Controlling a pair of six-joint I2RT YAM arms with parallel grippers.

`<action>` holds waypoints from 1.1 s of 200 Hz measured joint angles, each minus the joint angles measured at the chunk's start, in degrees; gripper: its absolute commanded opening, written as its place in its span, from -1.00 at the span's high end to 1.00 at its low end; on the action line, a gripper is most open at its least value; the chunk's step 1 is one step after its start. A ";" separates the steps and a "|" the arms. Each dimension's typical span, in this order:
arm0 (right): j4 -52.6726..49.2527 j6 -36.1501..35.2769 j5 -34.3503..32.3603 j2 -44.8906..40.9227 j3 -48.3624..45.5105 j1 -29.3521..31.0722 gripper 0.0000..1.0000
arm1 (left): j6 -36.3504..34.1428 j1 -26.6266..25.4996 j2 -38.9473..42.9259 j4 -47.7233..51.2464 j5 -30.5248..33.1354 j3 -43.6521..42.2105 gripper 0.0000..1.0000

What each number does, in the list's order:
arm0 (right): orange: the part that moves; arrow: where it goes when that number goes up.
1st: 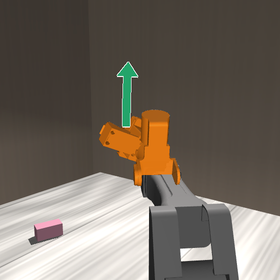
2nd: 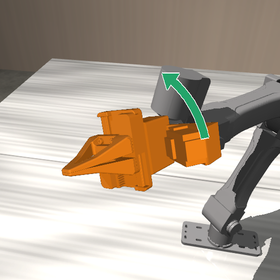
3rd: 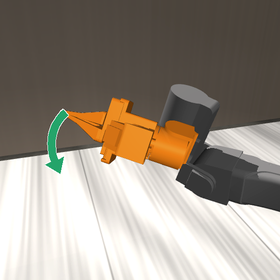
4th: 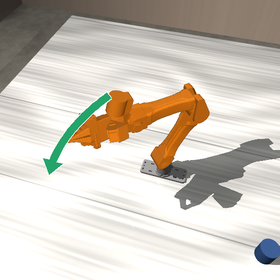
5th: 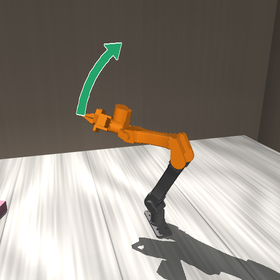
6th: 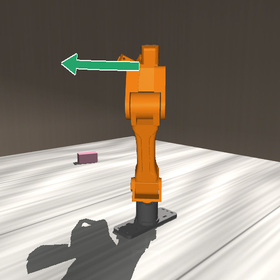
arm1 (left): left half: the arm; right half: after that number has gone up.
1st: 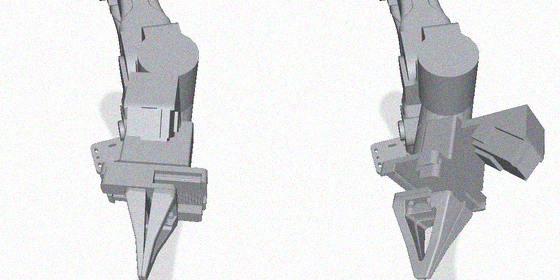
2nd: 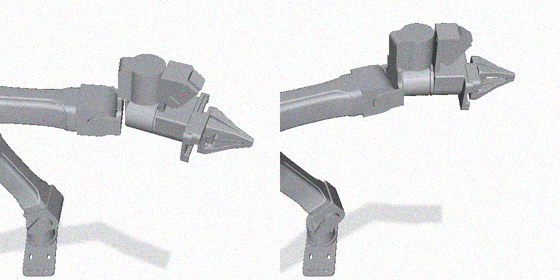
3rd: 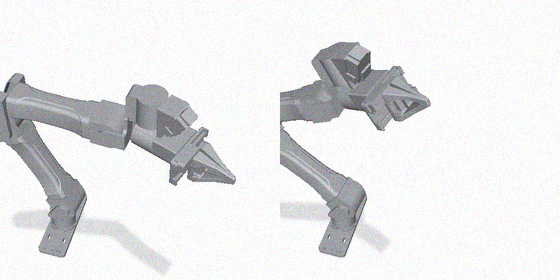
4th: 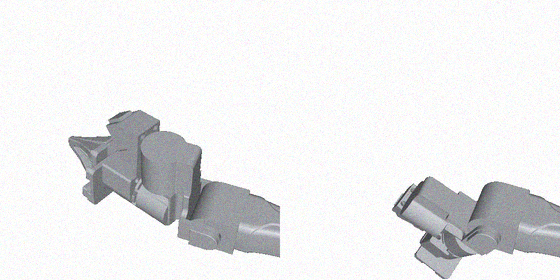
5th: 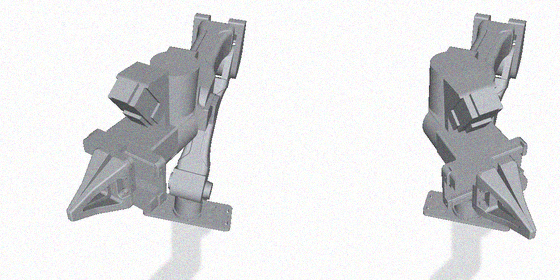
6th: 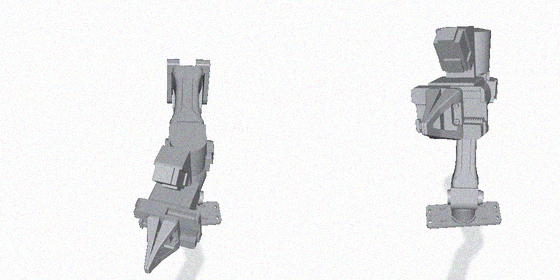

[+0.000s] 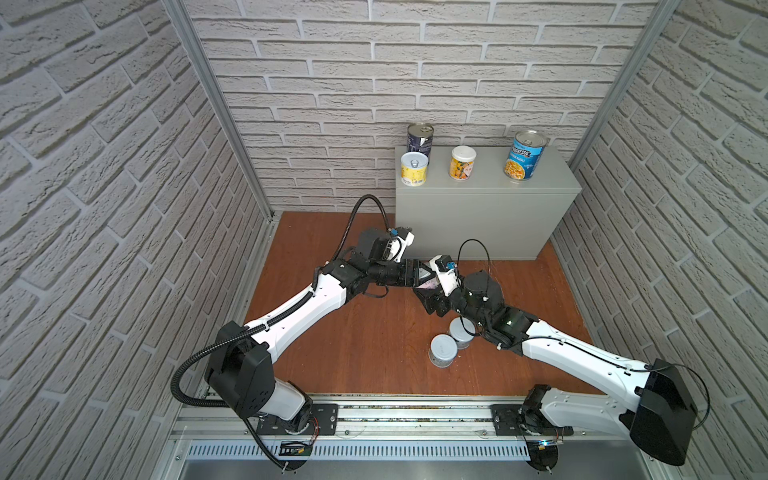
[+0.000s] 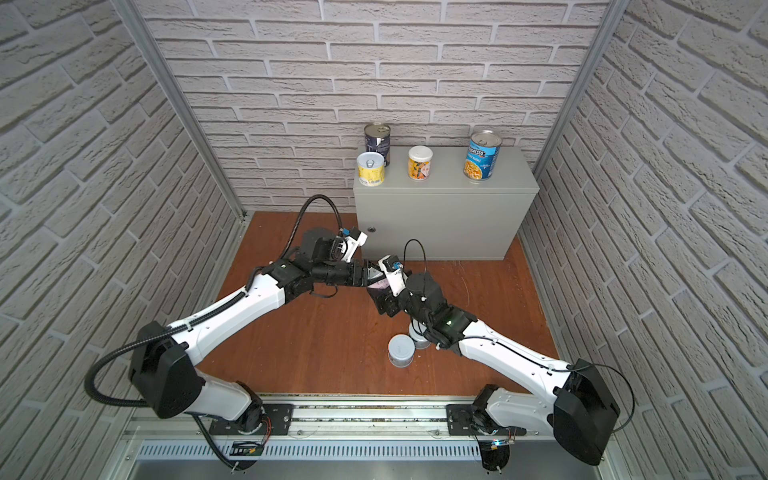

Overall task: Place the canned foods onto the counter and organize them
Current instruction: 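Close the right gripper around the pink can held by the left gripper, then open the left gripper and withdraw it while the right gripper holds the pink can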

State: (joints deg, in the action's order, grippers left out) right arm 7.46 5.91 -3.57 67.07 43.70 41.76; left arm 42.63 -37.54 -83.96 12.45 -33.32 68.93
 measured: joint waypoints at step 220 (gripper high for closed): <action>2.58 3.19 -2.69 2.16 0.00 0.11 -0.29 | 4.44 -0.20 0.28 -7.78 -2.69 -3.76 -0.96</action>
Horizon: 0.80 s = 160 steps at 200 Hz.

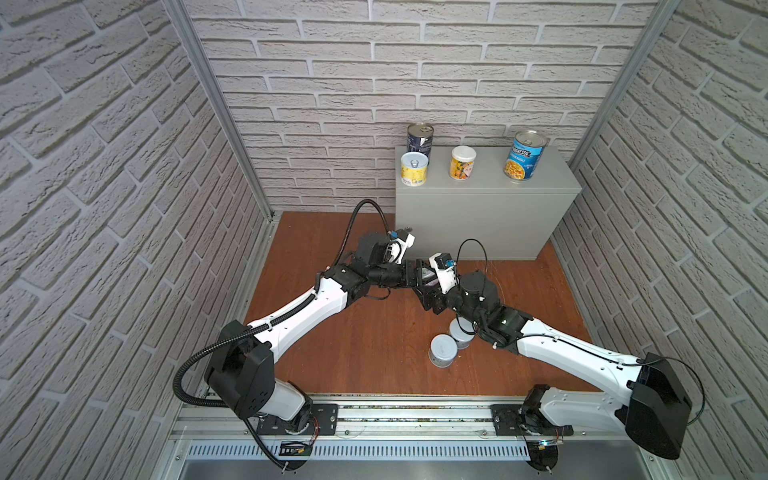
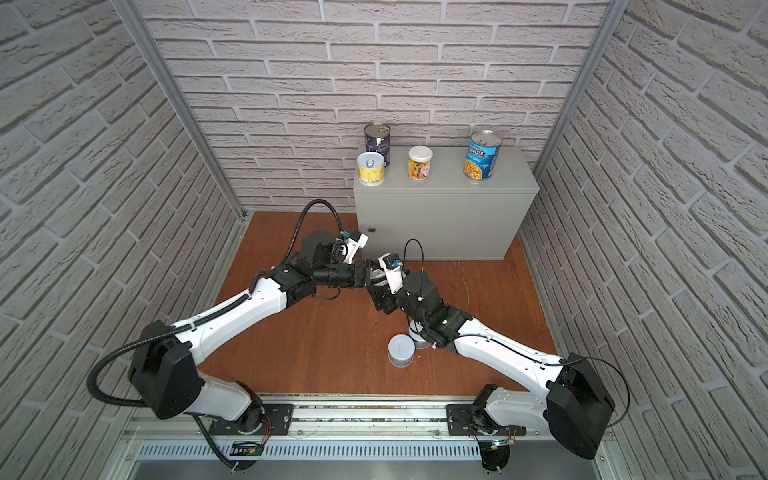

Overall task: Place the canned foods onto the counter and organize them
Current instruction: 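Open the left gripper and withdraw it while the right gripper holds the pink can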

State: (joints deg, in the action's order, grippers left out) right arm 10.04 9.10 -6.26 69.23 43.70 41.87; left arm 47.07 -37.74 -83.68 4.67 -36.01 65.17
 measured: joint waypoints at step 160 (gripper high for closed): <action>-3.15 1.22 -4.24 -0.02 0.00 -0.02 -0.24 | 0.50 2.62 4.39 -1.38 0.46 -4.09 -0.96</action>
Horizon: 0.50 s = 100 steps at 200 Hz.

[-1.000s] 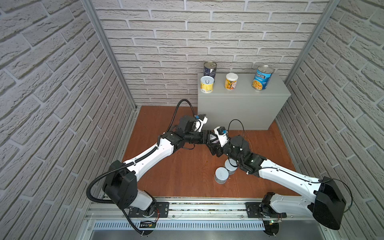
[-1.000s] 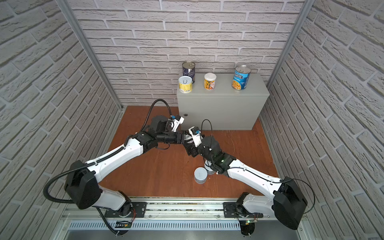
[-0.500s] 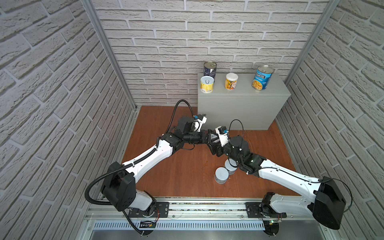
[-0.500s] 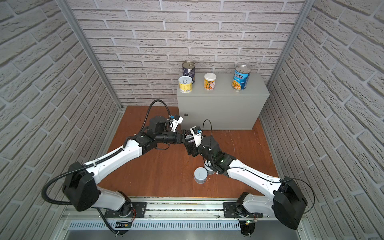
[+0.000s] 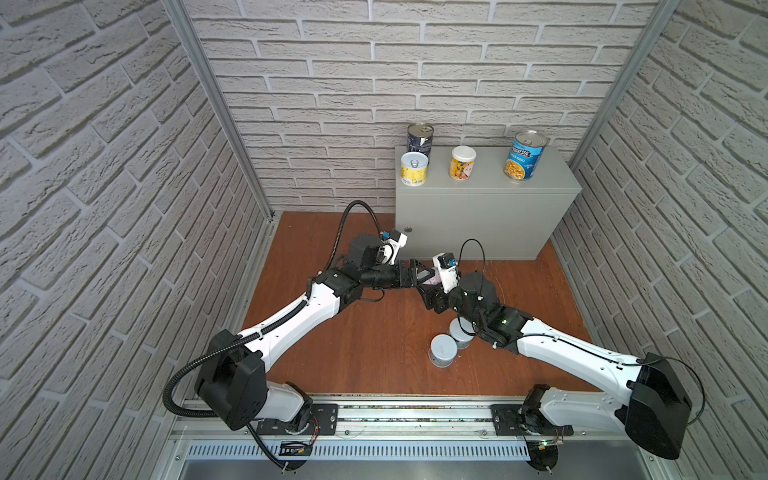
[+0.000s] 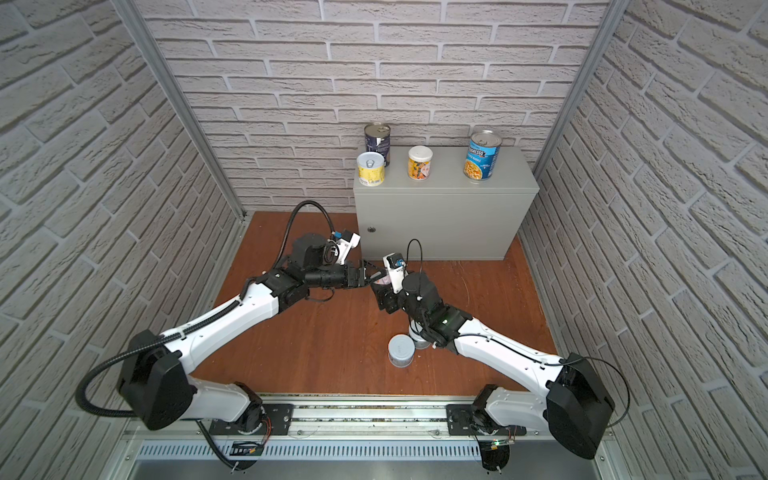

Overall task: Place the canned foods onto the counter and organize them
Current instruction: 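Open the left gripper and withdraw it while the right gripper holds the pink can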

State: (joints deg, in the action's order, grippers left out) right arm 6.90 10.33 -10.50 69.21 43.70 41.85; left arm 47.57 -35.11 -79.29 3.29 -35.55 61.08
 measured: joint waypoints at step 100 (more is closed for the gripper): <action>-7.06 2.21 -4.98 -0.37 0.57 0.00 -0.20 | -4.33 3.76 6.75 1.92 8.39 -0.81 -0.96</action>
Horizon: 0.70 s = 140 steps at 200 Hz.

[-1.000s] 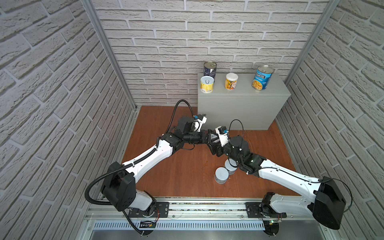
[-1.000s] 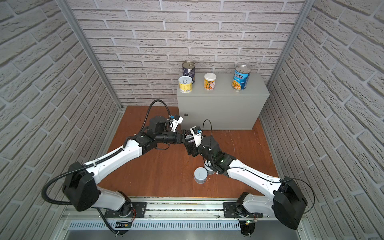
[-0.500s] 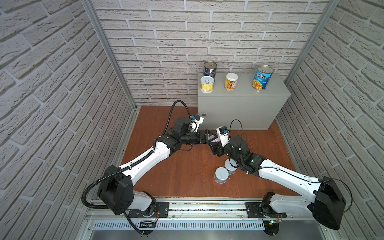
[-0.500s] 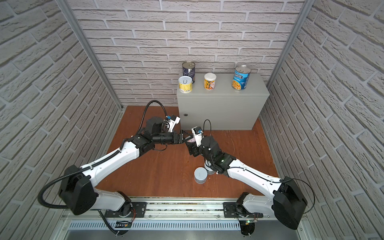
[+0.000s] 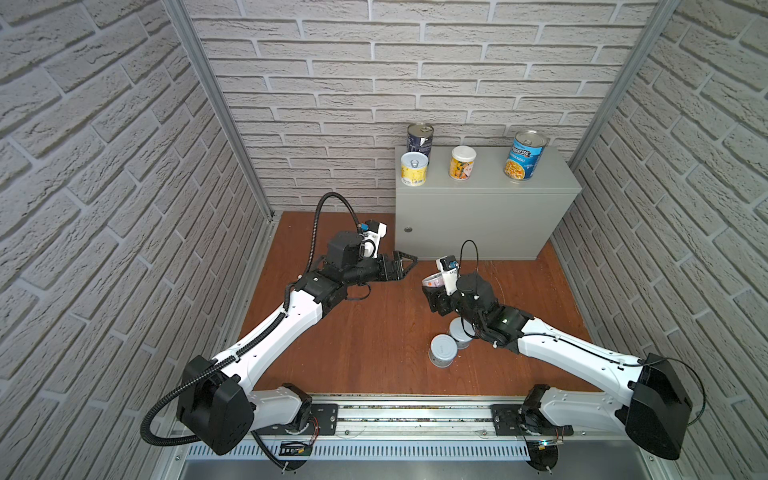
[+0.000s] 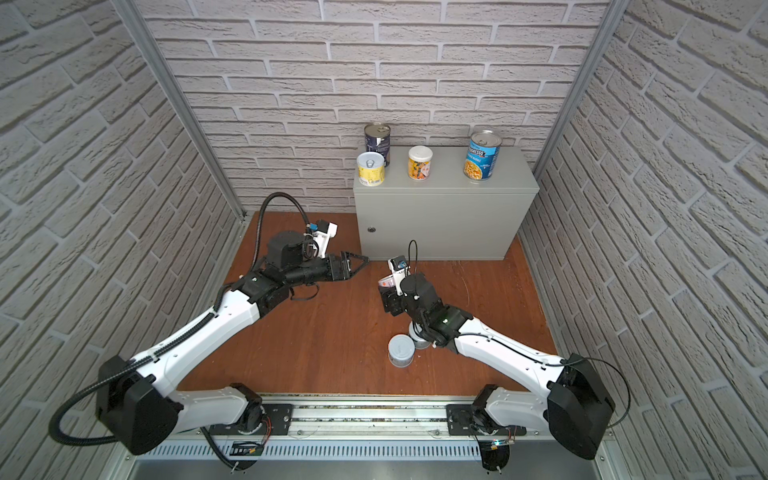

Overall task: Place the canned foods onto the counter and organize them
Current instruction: 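Open the left gripper and withdraw it while the right gripper holds the pink can, then carry the pink can up toward the cabinet top with the right gripper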

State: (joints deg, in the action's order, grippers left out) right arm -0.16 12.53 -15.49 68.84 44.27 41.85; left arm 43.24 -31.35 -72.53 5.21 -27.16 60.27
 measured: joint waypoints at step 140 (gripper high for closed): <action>-14.27 0.98 -4.55 -4.96 11.34 0.00 -0.20 | -6.91 0.17 6.62 5.60 11.21 -1.84 -0.96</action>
State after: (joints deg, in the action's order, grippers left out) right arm -14.44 13.52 -20.03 63.88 55.61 41.85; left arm 36.34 -31.18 -65.91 10.81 -15.94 58.43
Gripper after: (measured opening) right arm 0.766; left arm 0.983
